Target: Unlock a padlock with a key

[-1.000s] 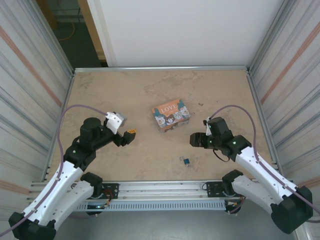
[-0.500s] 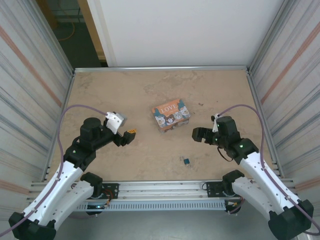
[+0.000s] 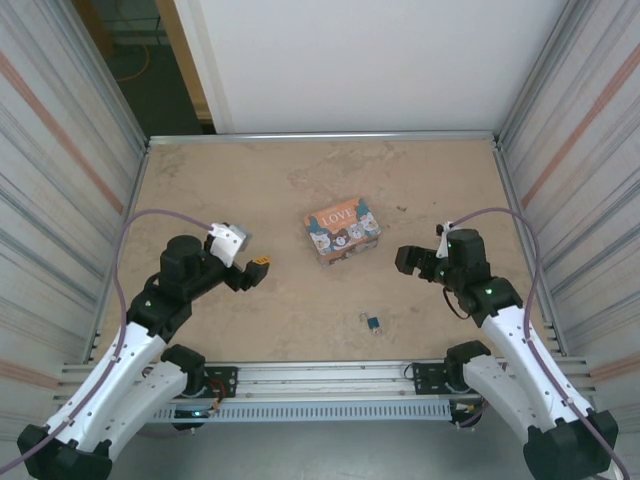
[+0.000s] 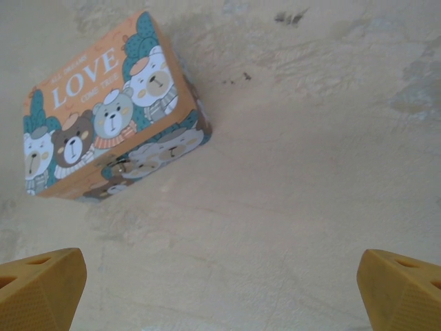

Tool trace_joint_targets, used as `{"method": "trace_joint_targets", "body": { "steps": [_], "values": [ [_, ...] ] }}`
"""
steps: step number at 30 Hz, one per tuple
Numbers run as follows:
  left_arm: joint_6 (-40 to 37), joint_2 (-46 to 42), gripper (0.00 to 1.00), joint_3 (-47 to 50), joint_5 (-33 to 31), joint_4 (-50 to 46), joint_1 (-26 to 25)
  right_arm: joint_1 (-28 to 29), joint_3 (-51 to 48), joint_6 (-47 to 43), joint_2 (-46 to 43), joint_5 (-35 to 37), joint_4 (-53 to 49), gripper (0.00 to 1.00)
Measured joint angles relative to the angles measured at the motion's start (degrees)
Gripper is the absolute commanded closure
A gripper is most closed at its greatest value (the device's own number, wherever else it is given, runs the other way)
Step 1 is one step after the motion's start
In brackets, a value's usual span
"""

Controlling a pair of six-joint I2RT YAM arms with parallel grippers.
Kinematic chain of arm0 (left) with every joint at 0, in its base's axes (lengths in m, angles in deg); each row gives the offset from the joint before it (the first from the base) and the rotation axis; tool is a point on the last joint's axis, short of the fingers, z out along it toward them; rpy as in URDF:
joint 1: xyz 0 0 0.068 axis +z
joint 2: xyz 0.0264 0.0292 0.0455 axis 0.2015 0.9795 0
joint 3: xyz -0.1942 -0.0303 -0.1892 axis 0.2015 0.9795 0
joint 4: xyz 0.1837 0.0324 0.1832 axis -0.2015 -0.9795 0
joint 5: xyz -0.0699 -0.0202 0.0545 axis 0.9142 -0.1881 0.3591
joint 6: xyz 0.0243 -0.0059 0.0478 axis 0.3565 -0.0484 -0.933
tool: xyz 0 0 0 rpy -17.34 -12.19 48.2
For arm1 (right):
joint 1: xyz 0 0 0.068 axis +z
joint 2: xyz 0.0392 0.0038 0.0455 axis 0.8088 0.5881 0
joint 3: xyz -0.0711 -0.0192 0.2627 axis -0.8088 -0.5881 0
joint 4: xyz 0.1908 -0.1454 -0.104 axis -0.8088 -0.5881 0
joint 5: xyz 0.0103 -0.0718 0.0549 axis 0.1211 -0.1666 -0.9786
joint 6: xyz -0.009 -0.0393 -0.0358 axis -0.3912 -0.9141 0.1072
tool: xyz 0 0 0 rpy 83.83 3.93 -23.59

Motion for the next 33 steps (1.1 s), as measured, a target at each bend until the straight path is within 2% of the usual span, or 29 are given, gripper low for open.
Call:
{"method": "trace_joint_targets", "body": {
  "steps": [6,12,22,27,33],
  "values": [
    [2.73,-0.42,0.01,-0.42,-7.58,-2.56,0.0,-3.67,0.02,-2.32,0.94,0.0,0.24,0.01],
    [8.0,1.97,0.01,-0.85,-17.09,-3.43,2.47,-7.13,0.02,-4.09,1.4,0.24,2.34,0.01],
    [15.63,10.91,0.01,0.07,-19.8,4.0,14.51,-15.08,0.35,-8.66,2.56,0.26,6.49,0.01],
    [15.98,15.5,0.01,0.52,-21.49,9.42,15.47,-19.04,-0.28,-11.34,3.43,1.14,11.28,0.01],
    [16.33,19.56,0.01,3.82,-24.35,16.26,15.47,-19.89,-6.75,-15.28,4.09,3.8,20.26,0.01]
  ]
}}
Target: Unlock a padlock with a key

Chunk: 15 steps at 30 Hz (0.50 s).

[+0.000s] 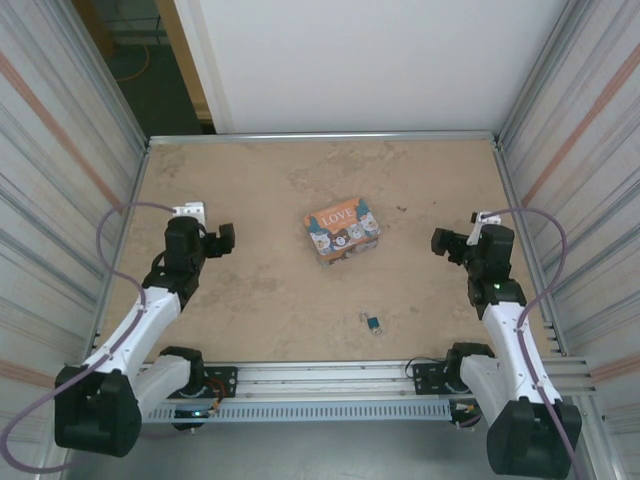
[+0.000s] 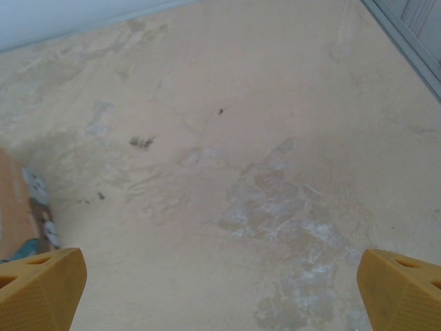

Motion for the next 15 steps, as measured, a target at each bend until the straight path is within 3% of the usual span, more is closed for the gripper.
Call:
{"method": "trace_joint_targets", "body": {
  "steps": [15],
  "values": [
    [-5.14,12.0,0.01,0.81,-1.6,11.39,0.28,-0.09,-6.97,-3.41,17.22,3.98,25.51,0.01]
  ]
}}
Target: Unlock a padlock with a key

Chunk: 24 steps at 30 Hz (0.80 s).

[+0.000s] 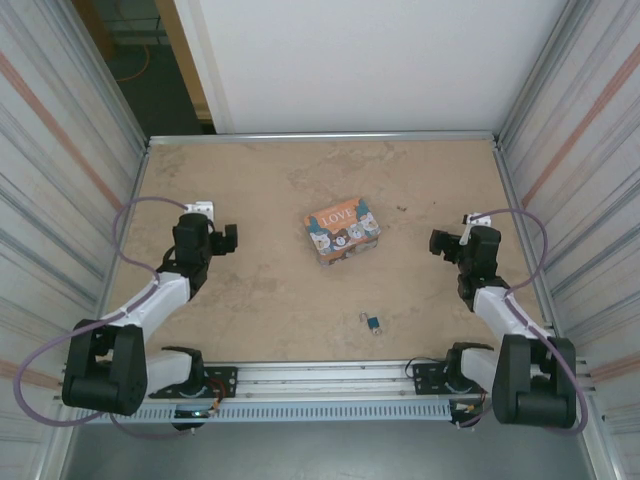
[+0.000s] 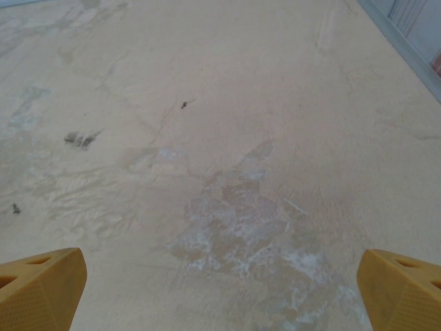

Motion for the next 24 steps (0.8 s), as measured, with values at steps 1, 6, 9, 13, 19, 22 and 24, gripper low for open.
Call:
{"method": "trace_joint_targets", "body": {
  "steps": [1,6,9,13,19,22,24],
  "values": [
    [-0.37,0.66,0.01,0.17,0.11,1.44,0.0,0.0,-0.5,-0.17,1.33,0.0,2.14,0.01],
    [-1.84,3.17,0.01,2.34,1.09,7.82,0.37,-0.44,-2.14,-0.5,6.8,-0.5,11.78,0.01],
    [-1.86,4.28,0.01,4.55,2.34,12.13,1.03,-1.11,-2.56,-0.59,9.25,-1.7,16.22,0.01],
    [-1.88,5.38,0.01,6.86,3.78,16.46,2.38,-3.19,-3.69,1.18,11.02,-4.09,23.39,0.01],
    [-3.37,5.4,0.01,10.16,5.31,24.55,3.5,-4.72,-7.15,3.32,18.43,-7.34,34.12,0.01],
    [-3.58,5.88,0.01,11.98,6.21,29.57,4.94,-4.33,-7.32,3.3,20.63,-9.2,37.97,0.01],
    [-3.61,7.32,0.01,13.18,6.78,33.53,5.62,-4.11,-7.34,3.26,22.8,-10.4,41.31,0.01]
  ]
}}
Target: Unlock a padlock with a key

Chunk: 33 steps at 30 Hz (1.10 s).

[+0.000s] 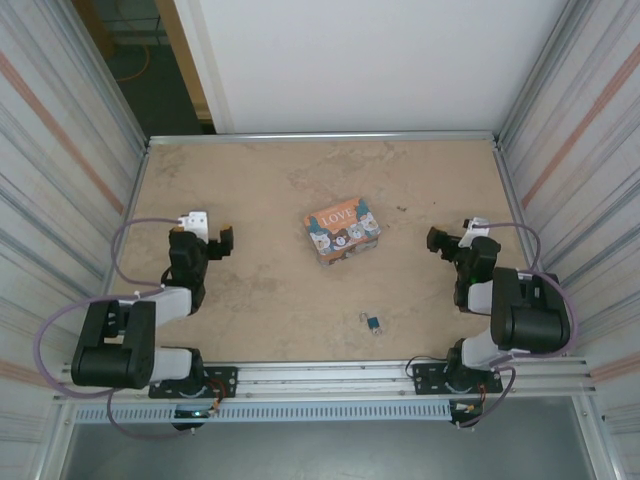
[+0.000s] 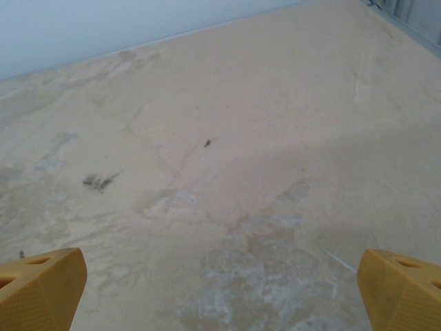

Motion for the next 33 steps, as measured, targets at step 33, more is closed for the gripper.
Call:
{"method": "trace_joint_targets", "body": {
  "steps": [33],
  "values": [
    [0.63,9.92,0.01,-4.33,5.88,2.34,3.5,5.38,9.64,-3.45,1.51,4.57,-12.59,0.01]
  ]
}}
